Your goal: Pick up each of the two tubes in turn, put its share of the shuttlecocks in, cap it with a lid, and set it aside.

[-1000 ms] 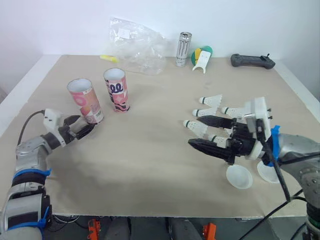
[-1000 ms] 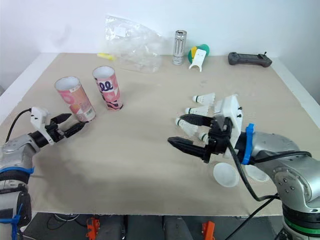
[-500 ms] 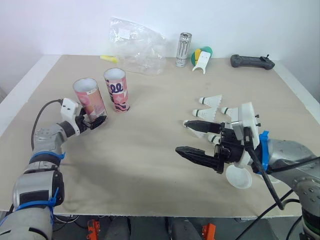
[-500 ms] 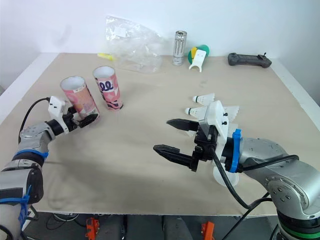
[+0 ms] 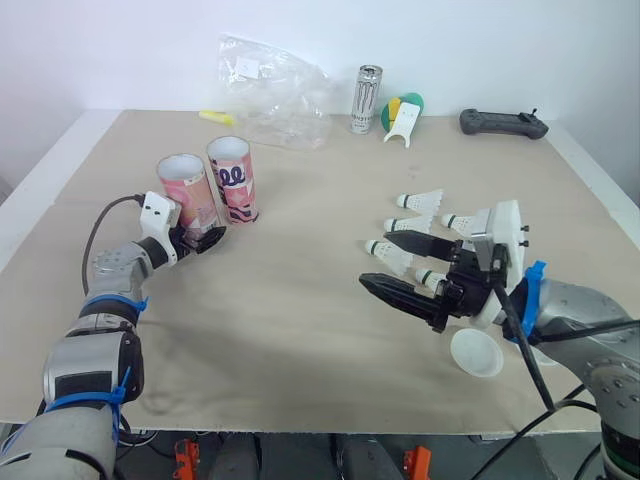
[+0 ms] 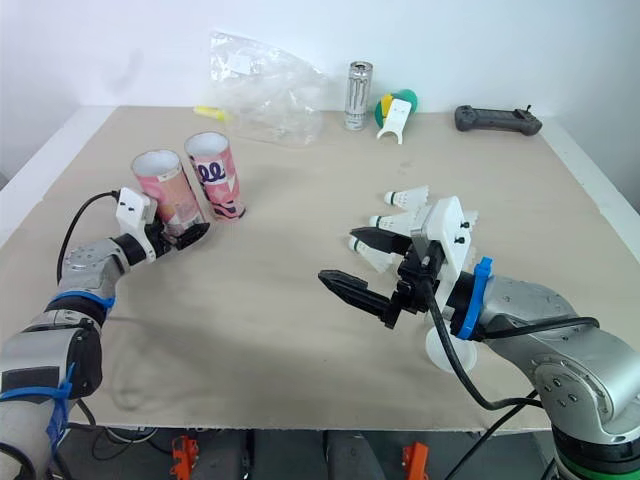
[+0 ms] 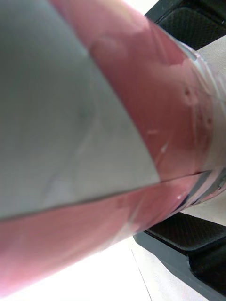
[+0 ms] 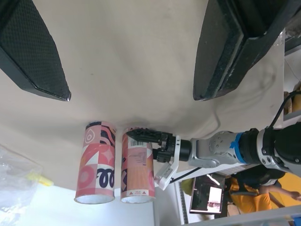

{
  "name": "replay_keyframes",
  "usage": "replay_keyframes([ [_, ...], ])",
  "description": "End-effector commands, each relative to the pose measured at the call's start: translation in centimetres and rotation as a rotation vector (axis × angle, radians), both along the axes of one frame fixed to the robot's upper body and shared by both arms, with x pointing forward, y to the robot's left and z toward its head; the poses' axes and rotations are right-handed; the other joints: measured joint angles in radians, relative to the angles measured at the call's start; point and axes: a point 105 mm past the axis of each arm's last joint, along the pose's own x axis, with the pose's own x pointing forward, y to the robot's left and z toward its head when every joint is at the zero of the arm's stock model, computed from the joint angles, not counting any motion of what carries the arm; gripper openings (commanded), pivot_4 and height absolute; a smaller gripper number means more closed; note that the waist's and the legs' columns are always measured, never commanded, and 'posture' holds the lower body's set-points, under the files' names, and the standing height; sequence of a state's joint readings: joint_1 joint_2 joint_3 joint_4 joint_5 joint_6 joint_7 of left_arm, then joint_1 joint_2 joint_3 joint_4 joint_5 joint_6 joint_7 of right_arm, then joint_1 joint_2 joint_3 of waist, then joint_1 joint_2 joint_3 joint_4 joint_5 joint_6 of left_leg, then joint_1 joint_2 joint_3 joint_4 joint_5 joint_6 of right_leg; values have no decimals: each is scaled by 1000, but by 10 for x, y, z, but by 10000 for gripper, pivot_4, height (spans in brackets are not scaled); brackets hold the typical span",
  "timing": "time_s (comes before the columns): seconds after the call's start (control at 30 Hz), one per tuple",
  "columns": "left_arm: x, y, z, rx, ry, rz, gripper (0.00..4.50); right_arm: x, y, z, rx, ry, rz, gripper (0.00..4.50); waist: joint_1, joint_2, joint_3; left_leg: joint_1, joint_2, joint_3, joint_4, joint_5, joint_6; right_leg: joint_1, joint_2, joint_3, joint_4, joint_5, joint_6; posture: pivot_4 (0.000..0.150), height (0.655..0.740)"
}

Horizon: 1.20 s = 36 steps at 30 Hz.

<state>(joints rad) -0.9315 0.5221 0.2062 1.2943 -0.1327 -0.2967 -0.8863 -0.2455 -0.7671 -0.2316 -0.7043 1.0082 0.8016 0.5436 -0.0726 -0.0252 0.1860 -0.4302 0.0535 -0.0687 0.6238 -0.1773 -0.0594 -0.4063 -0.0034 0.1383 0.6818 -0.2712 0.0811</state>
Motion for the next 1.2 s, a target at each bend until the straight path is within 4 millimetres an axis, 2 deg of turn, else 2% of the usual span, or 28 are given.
replay_keyframes([
  [0.03,4,-1,10,-5,-25,10,42476,-6,1,12,9,-62,9,44913,0,0,0,0,0,0,0,0,0,0,0,0,0,0,0,1500,7400],
  [0.17,4,-5,8,8,-30,3,29389,-5,3,12,16,-64,18,45000,0,0,0,0,0,0,0,0,0,0,0,0,0,0,0,1500,7400],
  [0.2,4,-5,7,14,-28,-1,28318,-5,3,12,16,-63,19,45000,0,0,0,0,0,0,0,0,0,0,0,0,0,0,0,1500,7400],
  [0.4,-5,-3,6,22,-37,-66,28137,-5,0,10,9,-55,6,45000,0,0,0,0,0,-1,0,0,0,0,0,0,0,0,0,1500,7400],
  [0.63,-16,11,1,23,-16,-89,28137,-4,1,5,22,-39,12,45000,-1,0,0,0,0,-1,0,0,0,0,0,-1,0,0,0,1500,7400],
  [0.77,-20,8,3,45,-21,-139,28137,-3,3,3,20,-34,21,45000,-1,0,0,0,0,-1,0,1,0,0,0,-1,0,0,0,1500,7400],
  [0.83,-28,0,6,102,-21,-262,28137,-3,1,1,16,-24,16,45000,-1,0,0,0,0,-1,0,1,0,0,0,-1,0,0,0,1500,7400],
  [1.0,-70,-23,18,342,79,-678,28137,5,-22,-17,-58,13,-131,45000,0,0,0,0,0,-1,-2,1,0,0,0,-1,0,1,-6,1500,7400],
  [1.07,-83,-25,24,408,128,-769,28137,4,-24,-28,-84,32,-157,45000,0,0,0,0,0,-1,-3,1,0,0,-1,-2,0,1,-7,1500,7400],
  [1.13,-96,-28,33,462,182,-836,28137,-5,-20,-38,-118,41,-131,45000,0,0,0,0,1,-1,-3,1,0,-1,0,-2,1,1,-7,1500,7400],
  [1.2,-105,-33,39,528,199,-885,28137,-4,-25,-41,-100,57,-163,45000,-2,0,0,0,1,-2,-3,1,0,-1,0,-3,1,-1,-5,1500,7400],
])
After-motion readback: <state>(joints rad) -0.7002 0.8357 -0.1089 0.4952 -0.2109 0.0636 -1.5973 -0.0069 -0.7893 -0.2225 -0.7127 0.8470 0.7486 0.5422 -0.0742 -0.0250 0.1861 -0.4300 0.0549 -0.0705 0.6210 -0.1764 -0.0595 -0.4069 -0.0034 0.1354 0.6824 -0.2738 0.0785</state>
